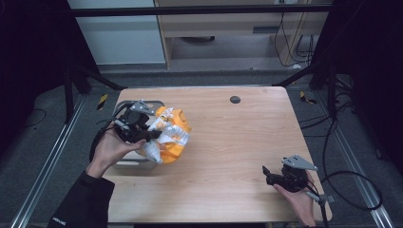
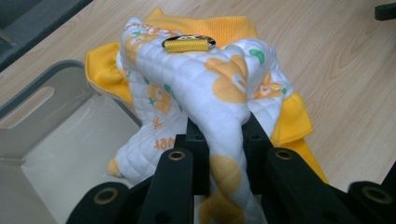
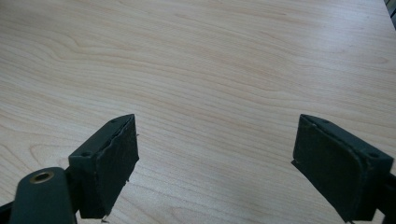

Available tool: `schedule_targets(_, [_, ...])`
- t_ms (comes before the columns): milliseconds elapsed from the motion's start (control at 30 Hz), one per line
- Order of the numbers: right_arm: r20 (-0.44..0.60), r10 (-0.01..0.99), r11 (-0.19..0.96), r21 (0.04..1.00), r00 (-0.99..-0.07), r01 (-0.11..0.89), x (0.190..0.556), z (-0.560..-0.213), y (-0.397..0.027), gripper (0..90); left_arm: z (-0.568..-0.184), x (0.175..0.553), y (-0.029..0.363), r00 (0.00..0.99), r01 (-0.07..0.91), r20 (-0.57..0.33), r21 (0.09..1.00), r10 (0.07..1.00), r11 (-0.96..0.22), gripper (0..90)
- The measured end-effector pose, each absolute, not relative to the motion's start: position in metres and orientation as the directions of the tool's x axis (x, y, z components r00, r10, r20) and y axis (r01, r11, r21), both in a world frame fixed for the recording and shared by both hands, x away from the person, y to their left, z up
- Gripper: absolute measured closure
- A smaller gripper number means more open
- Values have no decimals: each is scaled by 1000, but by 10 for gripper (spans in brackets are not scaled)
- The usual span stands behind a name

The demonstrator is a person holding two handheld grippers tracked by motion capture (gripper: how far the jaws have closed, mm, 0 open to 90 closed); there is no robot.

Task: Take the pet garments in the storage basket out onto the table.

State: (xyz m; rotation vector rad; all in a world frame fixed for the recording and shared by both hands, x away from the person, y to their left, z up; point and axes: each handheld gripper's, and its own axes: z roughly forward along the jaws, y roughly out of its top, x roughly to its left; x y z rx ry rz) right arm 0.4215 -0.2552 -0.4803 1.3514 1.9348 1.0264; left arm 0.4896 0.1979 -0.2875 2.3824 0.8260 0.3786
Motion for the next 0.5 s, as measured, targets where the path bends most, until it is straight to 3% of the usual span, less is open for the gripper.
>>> schedule_targets(500, [-14, 944, 192, 837, -330, 512, 421, -480, -256, 139, -289, 487, 170, 815, 420, 71, 612, 576, -670, 778])
